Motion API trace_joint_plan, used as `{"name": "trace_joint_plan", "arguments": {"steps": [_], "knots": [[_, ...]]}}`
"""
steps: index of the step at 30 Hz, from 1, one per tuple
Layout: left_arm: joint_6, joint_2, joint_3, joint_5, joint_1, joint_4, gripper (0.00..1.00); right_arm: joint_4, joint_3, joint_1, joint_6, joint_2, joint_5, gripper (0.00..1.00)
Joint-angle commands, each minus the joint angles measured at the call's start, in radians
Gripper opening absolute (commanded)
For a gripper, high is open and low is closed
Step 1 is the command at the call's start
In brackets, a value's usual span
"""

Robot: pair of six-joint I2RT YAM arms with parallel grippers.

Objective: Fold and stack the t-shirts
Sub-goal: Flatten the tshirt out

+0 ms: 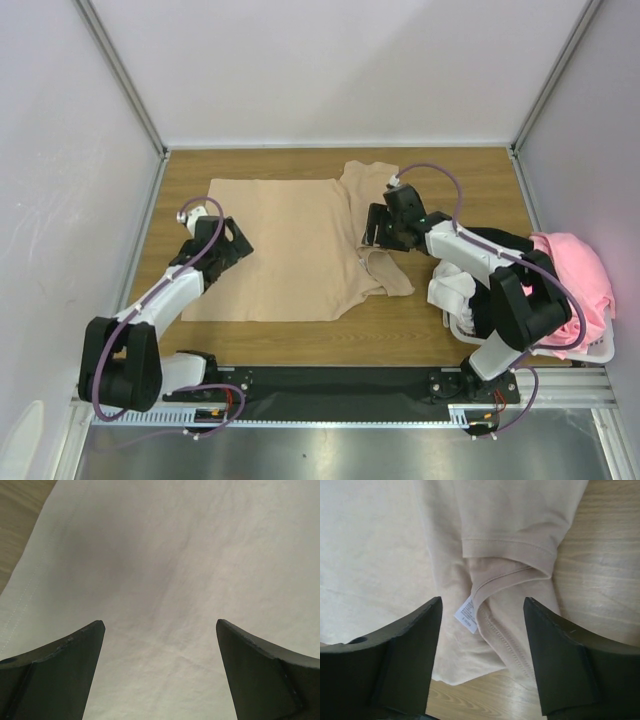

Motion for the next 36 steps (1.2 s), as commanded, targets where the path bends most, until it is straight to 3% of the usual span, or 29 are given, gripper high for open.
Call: {"name": "trace_joint_plan", "arguments": {"steps": [1, 18, 20, 21, 23, 24, 30, 36], "knots": [[-0.061, -0.027, -0.035, -0.042, -0.001, 0.023, 1.0, 0.063, -0.013, 0.035, 0.065, -0.002, 0.054, 0.69], [-0.121, 0.059, -0.06, -0.061, 0.032, 0.014, 0.99, 0.065, -0.009, 0.075, 0.1, 0.116, 0.097, 0.42], [-0.121, 0.071, -0.057, -0.058, 0.035, 0.017, 0.99, 0.065, -0.006, 0.075, 0.1, 0.122, 0.095, 0.35], [-0.119, 0.075, -0.057, -0.056, 0.037, 0.017, 0.99, 0.069, -0.003, 0.075, 0.1, 0.127, 0.091, 0.23], [-0.124, 0.081, -0.058, -0.058, 0.038, 0.019, 0.99, 0.072, 0.001, 0.077, 0.1, 0.131, 0.082, 0.13], [-0.132, 0.085, -0.063, -0.059, 0.042, 0.019, 0.99, 0.069, 0.004, 0.077, 0.096, 0.141, 0.08, 0.0], [-0.168, 0.104, -0.086, -0.026, 0.083, 0.039, 0.98, 0.0, 0.031, 0.055, 0.054, 0.125, 0.14, 0.0], [-0.179, 0.131, -0.089, 0.008, 0.098, 0.058, 0.97, -0.032, -0.001, -0.044, 0.004, 0.053, 0.155, 0.0]]}}
